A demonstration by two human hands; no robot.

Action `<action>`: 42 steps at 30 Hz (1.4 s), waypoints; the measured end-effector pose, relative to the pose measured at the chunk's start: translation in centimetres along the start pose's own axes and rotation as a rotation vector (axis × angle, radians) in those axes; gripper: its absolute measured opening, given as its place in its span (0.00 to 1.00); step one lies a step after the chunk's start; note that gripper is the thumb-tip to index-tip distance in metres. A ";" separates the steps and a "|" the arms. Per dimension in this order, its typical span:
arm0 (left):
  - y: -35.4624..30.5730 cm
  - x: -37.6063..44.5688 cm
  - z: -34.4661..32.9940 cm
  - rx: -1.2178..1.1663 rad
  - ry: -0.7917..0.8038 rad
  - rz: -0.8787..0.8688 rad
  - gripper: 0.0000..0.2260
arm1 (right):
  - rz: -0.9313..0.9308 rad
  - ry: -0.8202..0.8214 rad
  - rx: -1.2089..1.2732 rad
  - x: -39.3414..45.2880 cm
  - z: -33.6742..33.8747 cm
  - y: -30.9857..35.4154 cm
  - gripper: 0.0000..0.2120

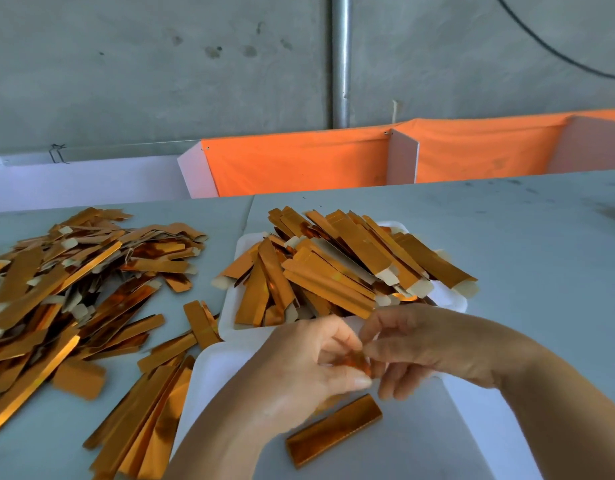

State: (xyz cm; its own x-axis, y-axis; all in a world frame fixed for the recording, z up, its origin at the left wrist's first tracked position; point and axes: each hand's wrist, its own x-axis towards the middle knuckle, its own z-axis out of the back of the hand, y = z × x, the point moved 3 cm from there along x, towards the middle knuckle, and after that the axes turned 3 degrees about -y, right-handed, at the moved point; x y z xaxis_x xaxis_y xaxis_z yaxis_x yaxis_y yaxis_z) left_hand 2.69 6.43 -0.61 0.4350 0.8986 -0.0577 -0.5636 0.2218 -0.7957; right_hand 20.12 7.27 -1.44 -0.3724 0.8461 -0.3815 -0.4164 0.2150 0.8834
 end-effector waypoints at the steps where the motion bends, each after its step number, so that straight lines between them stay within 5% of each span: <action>1: 0.1 0.0 0.0 0.055 -0.023 -0.001 0.07 | -0.027 -0.039 -0.117 0.0 -0.1 -0.2 0.06; 3: 0.1 0.1 0.3 0.134 -0.142 -0.020 0.03 | 0.045 -0.239 -0.302 0.2 0.2 0.2 0.05; 7: -0.3 0.3 0.8 0.231 -0.380 -0.083 0.05 | 0.476 -0.913 -0.422 -0.3 1.1 2.6 0.12; 9: -0.6 0.3 0.8 0.269 -0.451 -0.114 0.06 | 0.545 -1.072 -0.505 -0.1 1.0 3.2 0.13; 13: -0.9 0.1 1.3 0.284 -0.569 -0.152 0.07 | 0.533 -1.063 -0.394 1.2 1.7 2.2 0.13; 18: -0.6 0.1 1.3 0.295 -0.586 -0.124 0.05 | 0.313 -0.920 -0.610 3.1 0.6 1.0 0.17; 22: 0.0 0.3 1.2 0.236 -0.548 -0.045 0.05 | 0.333 -0.878 -0.653 3.6 -0.1 1.2 0.16; 26: 0.7 0.5 1.4 0.085 -0.530 0.040 0.06 | 0.344 -0.959 -0.547 3.1 0.8 1.3 0.03; 30: 1.4 0.8 1.1 -0.011 -0.494 0.119 0.11 | 0.290 -0.872 -0.506 2.8 0.9 1.2 0.04; 33: 1.4 0.9 0.9 -0.056 -0.459 0.145 0.12 | 0.261 -0.760 -0.593 3.1 -0.1 1.3 0.13; 42: 1.5 1.3 0.1 -0.598 -0.338 0.206 0.13 | 0.255 -0.859 -0.660 3.3 -0.2 1.0 0.05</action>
State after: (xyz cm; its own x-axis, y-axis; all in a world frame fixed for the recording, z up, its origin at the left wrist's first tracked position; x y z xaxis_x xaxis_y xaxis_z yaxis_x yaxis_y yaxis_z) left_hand 2.34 7.95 -1.86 0.0657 0.9894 -0.1292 -0.0877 -0.1233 -0.9885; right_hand 18.33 10.17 -1.86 0.0816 0.9398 0.3318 -0.8642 -0.0991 0.4933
